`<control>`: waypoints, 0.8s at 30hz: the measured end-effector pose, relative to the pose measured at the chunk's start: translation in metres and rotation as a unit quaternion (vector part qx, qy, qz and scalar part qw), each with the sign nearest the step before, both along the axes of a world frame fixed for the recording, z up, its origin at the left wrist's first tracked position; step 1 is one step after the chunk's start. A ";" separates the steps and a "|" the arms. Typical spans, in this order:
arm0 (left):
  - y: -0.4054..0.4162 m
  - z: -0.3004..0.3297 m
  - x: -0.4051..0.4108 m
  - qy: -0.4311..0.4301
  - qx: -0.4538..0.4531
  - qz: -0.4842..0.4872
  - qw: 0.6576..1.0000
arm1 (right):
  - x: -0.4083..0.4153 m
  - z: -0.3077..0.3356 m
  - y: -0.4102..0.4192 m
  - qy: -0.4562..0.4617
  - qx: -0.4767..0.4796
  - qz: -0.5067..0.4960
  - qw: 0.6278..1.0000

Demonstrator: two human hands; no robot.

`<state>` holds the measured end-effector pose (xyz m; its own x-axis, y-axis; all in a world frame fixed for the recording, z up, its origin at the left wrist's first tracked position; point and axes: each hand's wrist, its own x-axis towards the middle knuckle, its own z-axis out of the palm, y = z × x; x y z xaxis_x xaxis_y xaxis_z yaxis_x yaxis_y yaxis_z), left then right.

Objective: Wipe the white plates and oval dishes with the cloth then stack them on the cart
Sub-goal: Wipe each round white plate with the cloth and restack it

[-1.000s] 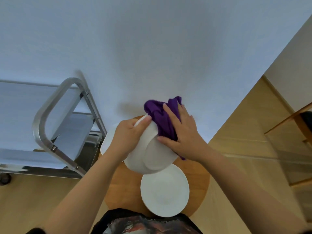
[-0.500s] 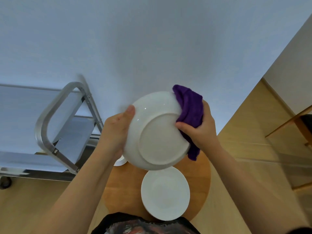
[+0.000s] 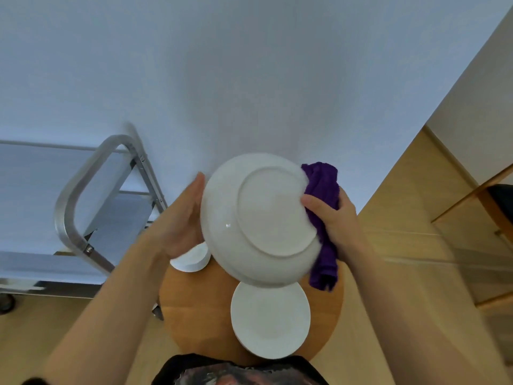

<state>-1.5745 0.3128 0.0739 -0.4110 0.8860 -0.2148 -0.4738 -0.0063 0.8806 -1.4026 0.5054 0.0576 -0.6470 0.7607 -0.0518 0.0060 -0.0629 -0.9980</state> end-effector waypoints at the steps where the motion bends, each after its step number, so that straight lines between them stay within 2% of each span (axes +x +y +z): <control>1: -0.001 0.002 -0.006 -0.030 -0.020 -0.036 0.999 | 0.002 0.005 0.005 -0.023 0.022 0.031 0.999; 5: 0.014 0.001 -0.001 -0.117 -0.081 -0.002 0.990 | -0.002 0.021 0.013 -0.074 0.089 0.094 0.989; 8: 0.020 -0.005 0.007 -0.140 -0.050 0.028 0.989 | -0.004 0.032 0.018 -0.083 0.102 0.090 0.987; 11: 0.020 -0.006 0.010 -0.135 0.002 0.044 0.990 | -0.003 0.029 0.014 -0.075 0.098 0.040 0.992; 14: 0.022 -0.008 0.015 -0.140 0.054 0.085 0.985 | -0.002 0.016 -0.001 -0.046 0.049 -0.029 0.997; 18: 0.035 -0.009 0.038 -0.132 0.093 0.192 0.968 | -0.010 -0.006 -0.031 0.004 -0.044 -0.141 0.989; 22: 0.044 -0.017 0.059 -0.063 0.035 0.272 0.959 | -0.019 -0.020 -0.048 0.016 -0.104 -0.191 0.976; 24: 0.038 -0.020 0.059 -0.082 0.038 0.235 0.968 | -0.015 -0.020 -0.039 0.021 -0.120 -0.170 0.978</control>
